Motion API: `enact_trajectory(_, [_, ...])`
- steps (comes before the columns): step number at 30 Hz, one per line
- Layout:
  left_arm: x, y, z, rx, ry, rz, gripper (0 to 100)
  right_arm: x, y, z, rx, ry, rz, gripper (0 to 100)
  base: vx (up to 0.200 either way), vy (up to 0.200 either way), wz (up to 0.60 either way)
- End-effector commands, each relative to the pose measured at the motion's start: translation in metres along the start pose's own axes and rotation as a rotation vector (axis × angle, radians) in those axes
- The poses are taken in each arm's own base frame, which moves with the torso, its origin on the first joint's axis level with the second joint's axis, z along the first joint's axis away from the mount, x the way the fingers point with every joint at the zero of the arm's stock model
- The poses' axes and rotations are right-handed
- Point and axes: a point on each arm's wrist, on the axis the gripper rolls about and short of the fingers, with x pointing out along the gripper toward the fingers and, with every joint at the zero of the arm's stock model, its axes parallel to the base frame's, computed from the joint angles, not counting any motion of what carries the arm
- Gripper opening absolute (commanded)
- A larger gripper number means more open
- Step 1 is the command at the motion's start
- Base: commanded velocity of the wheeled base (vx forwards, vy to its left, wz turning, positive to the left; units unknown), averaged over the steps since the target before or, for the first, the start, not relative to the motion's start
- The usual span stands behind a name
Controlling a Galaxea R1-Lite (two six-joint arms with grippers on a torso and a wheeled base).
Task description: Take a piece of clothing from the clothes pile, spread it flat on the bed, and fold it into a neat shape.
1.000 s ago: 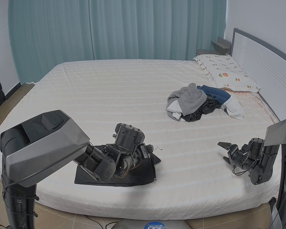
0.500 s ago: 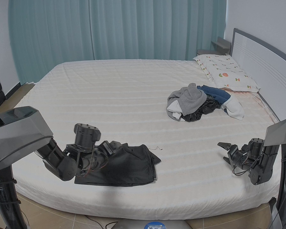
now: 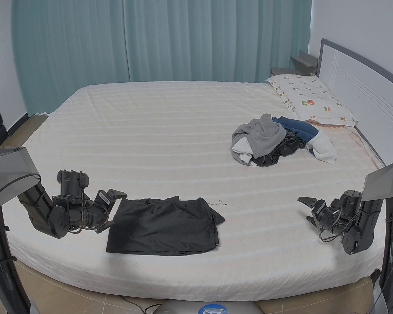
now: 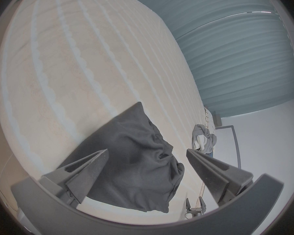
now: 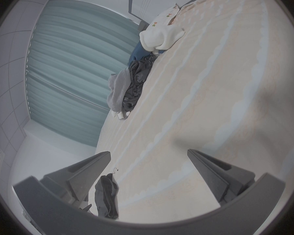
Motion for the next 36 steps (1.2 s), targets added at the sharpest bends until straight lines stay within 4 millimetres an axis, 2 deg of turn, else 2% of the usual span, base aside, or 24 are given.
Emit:
enact_trajectory(1, [0.007, 0.011, 0.004, -0.019, 0.005, 0.029, 100, 0.000, 0.000, -0.001, -0.004, 0.000, 0.003, 100, 0.000, 0.200, 0.00])
enact_trajectory(22, [0.009, 0.013, 0.001, -0.006, -0.003, 0.009, 100, 0.003, 0.001, -0.001, -0.028, -0.006, 0.007, 100, 0.000, 0.200, 0.00])
enact_trajectory(24, [0.009, 0.013, 0.001, -0.006, -0.003, 0.009, 100, 0.001, 0.006, -0.001, -0.032, -0.003, 0.017, 100, 0.000, 0.200, 0.00])
enact_trajectory(27, [0.009, 0.014, 0.001, -0.005, -0.003, 0.010, 100, 0.003, 0.024, -0.011, -0.053, 0.025, 0.059, 100, 0.000, 0.200, 0.00])
enact_trajectory(33, [0.010, 0.013, 0.001, -0.001, -0.004, 0.010, 100, 0.011, 0.039, -0.031, -0.089, 0.075, 0.096, 100, 0.000, 0.200, 0.00])
enact_trajectory(36, [0.012, 0.014, 0.001, -0.001, -0.010, 0.015, 100, 0.015, 0.046, -0.033, -0.105, 0.077, 0.123, 100, 0.000, 0.067, 0.00])
